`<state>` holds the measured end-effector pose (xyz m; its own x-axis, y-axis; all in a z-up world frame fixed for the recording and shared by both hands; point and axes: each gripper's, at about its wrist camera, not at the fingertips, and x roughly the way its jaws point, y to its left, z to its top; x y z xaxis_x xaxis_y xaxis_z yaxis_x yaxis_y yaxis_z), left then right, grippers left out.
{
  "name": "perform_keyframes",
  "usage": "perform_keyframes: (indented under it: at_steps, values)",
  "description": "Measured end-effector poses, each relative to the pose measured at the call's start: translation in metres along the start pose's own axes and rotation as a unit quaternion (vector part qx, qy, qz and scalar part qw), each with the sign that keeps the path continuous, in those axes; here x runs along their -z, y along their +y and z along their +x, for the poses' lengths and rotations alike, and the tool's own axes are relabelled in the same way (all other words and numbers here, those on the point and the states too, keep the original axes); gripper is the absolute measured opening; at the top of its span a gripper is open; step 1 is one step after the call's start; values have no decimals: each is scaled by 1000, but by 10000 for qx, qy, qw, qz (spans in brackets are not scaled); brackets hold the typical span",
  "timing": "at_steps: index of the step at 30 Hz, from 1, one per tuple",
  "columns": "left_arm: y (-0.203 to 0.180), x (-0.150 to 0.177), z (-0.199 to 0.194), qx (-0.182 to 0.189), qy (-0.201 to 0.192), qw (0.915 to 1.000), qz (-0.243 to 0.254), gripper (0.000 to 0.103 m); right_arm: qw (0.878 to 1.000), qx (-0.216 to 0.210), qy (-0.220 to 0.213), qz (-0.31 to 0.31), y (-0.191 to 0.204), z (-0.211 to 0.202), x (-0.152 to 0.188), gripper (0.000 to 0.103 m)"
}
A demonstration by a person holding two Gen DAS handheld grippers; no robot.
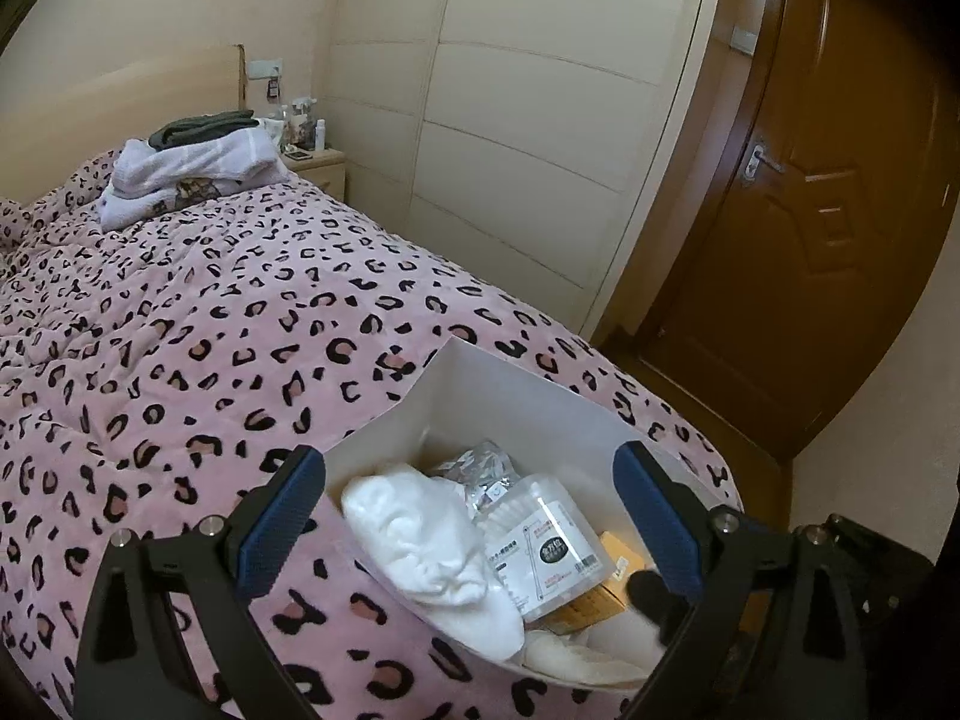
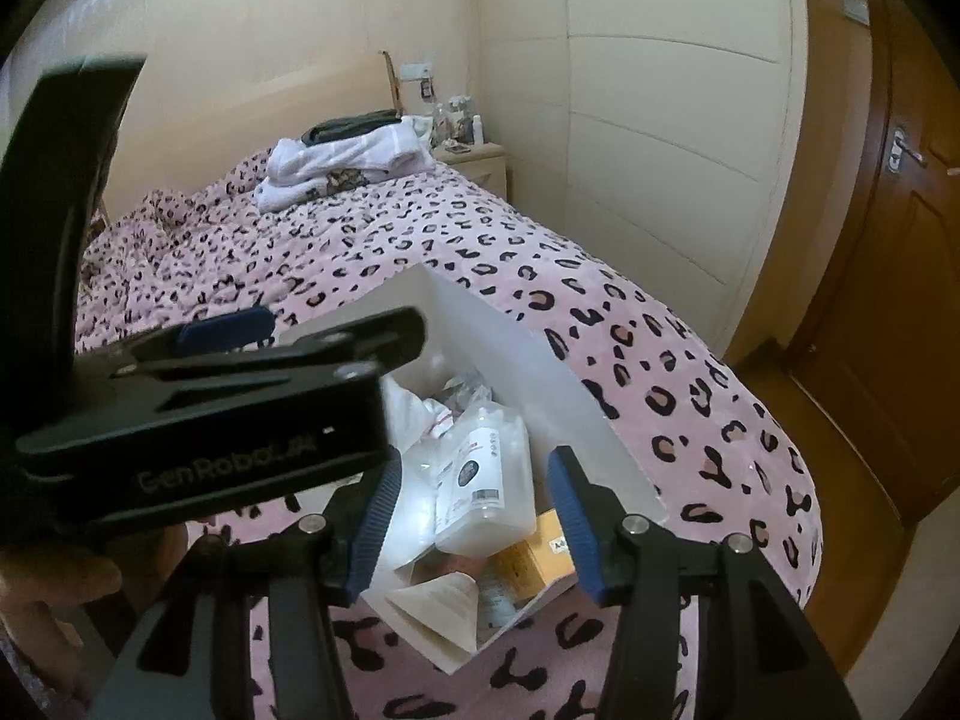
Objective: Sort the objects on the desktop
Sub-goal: 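Open both tools and withdraw them from the paper bag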
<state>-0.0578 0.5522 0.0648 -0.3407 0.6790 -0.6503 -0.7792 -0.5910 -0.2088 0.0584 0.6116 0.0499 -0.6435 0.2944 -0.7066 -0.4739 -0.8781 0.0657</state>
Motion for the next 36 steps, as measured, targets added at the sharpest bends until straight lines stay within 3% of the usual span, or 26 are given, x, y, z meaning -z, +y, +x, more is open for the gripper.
perform_keyframes:
  at_steps: [14,26,36]
  values:
    - [10,40,-56,-401,-261,9983,333,98,9982,112,-313,499,-14,-37,12,52]
    - [-5,87,-62,-1241,308,9897,646,98,9971,397,151,633,-2,-33,47,52]
    - [-12,95,-68,-1151,331,9914,520,101,9931,829,455,696,-4,-35,71,53]
